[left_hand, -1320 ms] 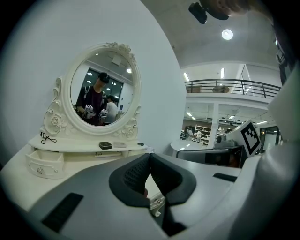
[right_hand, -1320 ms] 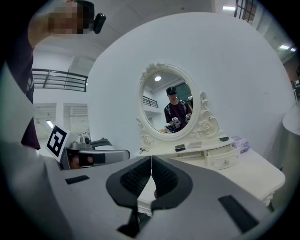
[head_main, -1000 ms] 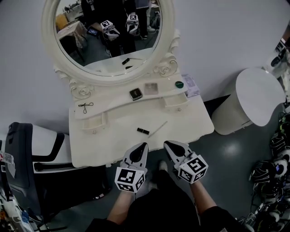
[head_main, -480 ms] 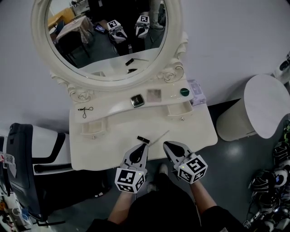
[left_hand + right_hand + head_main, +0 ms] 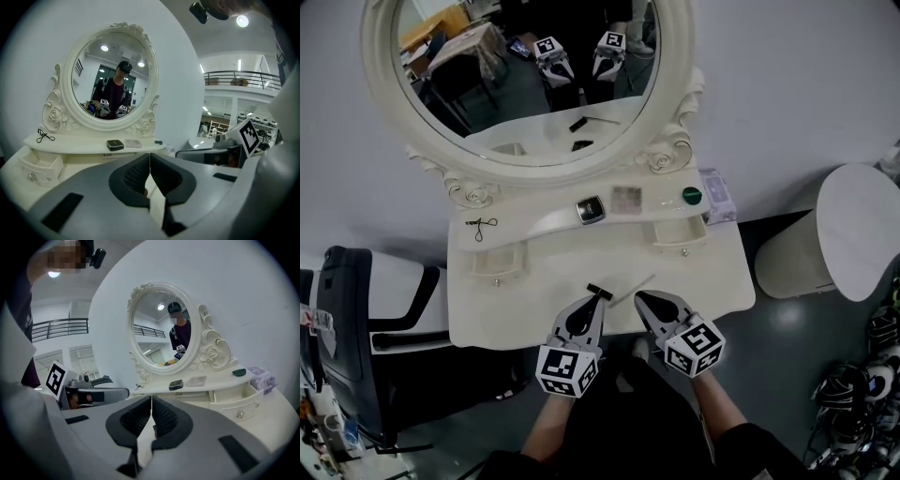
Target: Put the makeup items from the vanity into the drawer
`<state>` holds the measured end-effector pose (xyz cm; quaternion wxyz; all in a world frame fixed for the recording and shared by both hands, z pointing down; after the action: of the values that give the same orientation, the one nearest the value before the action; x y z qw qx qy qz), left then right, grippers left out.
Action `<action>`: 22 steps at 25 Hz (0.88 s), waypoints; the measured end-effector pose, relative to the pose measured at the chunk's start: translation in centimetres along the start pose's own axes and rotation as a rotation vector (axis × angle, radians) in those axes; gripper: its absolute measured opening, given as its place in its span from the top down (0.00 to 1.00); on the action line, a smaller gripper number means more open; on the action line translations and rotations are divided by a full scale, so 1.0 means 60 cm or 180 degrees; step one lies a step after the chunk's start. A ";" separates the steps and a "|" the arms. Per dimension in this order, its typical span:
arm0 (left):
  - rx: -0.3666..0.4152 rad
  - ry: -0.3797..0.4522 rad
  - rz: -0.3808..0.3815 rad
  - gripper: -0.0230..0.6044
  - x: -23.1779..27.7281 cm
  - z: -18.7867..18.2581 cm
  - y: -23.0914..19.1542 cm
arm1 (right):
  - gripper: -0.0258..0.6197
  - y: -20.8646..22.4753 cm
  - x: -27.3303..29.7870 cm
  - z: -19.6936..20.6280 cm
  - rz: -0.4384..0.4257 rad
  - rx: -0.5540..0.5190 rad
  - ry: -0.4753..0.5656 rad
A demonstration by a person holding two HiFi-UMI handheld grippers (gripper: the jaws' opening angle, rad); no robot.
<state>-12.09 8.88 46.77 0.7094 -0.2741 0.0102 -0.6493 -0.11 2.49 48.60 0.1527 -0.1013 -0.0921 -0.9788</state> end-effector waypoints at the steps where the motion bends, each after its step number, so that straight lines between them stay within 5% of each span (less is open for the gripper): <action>1: -0.0002 -0.0008 -0.0004 0.94 0.001 0.000 -0.005 | 0.92 0.000 0.006 0.001 -0.0006 -0.0002 -0.0019; 16: -0.0084 -0.0387 0.0195 0.94 0.035 0.029 -0.108 | 0.92 -0.004 0.094 0.047 0.0204 0.0142 -0.0287; 22: -0.0123 -0.0482 0.0260 0.94 0.050 0.034 -0.139 | 0.92 -0.008 0.126 0.067 0.0244 -0.0132 -0.0590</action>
<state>-18.52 6.83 52.90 0.7286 -0.3354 -0.0197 -0.5969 -6.61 1.68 54.10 0.1786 -0.1980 -0.0817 -0.9603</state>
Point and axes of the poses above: the fingertips, and each gripper's own axes: x forward along the fingers, y to its right, z out of its underside, the point moved 5 cm from there along -x, backward along the fingers, and after that the axes turned 14 degrees about -x, right-handed, at the moved point
